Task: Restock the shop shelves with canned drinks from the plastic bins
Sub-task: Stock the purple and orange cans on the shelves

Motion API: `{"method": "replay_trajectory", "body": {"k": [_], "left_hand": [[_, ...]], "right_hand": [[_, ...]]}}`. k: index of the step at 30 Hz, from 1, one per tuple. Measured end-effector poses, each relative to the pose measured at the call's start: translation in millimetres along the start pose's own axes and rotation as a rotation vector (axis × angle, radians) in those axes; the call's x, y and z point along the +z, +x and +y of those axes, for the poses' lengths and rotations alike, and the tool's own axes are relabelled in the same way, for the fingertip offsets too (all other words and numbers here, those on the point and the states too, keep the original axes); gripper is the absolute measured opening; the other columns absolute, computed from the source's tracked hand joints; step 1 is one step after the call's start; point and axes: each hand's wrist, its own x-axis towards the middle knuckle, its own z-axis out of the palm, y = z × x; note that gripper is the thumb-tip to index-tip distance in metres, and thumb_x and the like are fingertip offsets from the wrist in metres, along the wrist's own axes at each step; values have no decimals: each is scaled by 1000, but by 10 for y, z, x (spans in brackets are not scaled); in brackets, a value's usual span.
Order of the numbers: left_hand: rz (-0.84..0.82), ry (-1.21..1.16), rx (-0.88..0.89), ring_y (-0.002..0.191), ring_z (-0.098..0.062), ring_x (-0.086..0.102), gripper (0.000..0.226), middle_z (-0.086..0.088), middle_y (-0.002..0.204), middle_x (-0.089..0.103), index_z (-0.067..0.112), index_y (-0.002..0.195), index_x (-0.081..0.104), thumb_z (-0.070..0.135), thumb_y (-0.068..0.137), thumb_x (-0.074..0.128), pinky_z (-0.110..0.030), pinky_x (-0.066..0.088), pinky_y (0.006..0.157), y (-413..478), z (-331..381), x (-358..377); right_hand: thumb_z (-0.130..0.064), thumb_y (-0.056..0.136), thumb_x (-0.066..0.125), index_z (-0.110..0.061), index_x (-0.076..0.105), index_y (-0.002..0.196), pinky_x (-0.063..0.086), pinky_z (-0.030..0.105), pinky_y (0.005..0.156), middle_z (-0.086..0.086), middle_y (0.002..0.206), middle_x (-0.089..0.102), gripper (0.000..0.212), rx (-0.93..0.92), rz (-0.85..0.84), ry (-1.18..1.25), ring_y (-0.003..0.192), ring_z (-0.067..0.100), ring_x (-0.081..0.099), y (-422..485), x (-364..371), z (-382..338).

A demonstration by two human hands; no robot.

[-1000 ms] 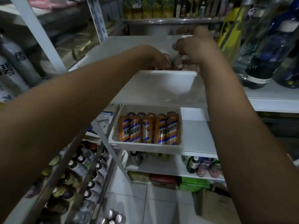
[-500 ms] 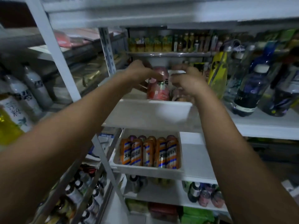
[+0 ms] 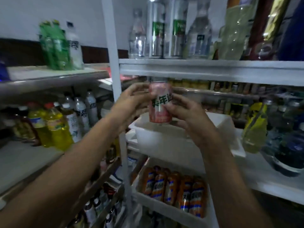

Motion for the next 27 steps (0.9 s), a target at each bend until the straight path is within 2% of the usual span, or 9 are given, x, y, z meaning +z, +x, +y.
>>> {"method": "replay_trajectory", "body": {"k": [2,5,8,10,14,18,22,25,27], "left_hand": [[128,92,34,86,-16,72,31,1,101,73,18,113,67,13,85,77,-35,57,78,-241,71,-274],[289,151,63,75,-10,68,35,5,93,71,16,115,68,13,82,78,-28,56,67,-665,197,-708],[426,244,80,78,-10,69,37,8,89,72,20,106,69,22,71,81,-33,57,73,-1136,316,-1180],[513,290,78,87,-16,70,44,0,98,74,16,110,69,19,70,86,-36,58,76,-1473,397,-1520],[671,344,50,95,-22,71,48,-10,110,73,5,122,65,9,78,82,-39,60,82,-2142,501,-2149],[812,391,16,96,-22,73,46,-5,106,73,5,121,65,3,77,82,-39,61,83,-2789,566,-2723],[914,427,-24,104,-24,73,44,-5,109,75,8,118,67,3,77,83,-42,61,87,-3411,650,-3269],[990,426,-47,108,-31,71,44,-9,111,73,7,115,67,1,76,84,-49,60,90,-3791,729,-3604],[998,470,-71,108,-30,71,44,-12,115,72,5,118,65,0,78,83,-47,60,89,-4000,787,-3812]], "right_hand": [[-11,88,73,-15,61,134,61,34,78,4,121,71,48,6,-64,32,102,18,72,71,295,87],[-8,89,71,-17,64,128,62,35,80,1,117,73,40,18,-201,56,101,17,73,177,839,262],[-8,90,70,-20,64,124,56,17,70,-8,107,72,36,13,-346,89,91,-1,71,172,1471,427],[-11,90,72,-21,63,129,53,13,73,-10,109,71,42,12,-416,79,95,-5,68,128,1906,545],[-18,86,78,-23,64,131,57,29,94,-4,123,71,48,74,-565,102,114,11,67,-46,2791,776],[-18,90,73,-25,68,122,55,15,76,-11,112,74,33,125,-664,144,103,6,70,-314,3661,932],[-16,88,75,-26,69,118,56,15,77,-18,104,74,32,152,-741,151,98,1,71,-569,4487,1077],[-11,91,71,-18,70,116,57,19,79,-6,105,76,26,179,-828,142,98,10,72,-712,5022,1191],[-12,92,70,-16,69,118,57,17,76,-5,106,75,27,184,-866,121,92,6,72,-783,5341,1272]]}}
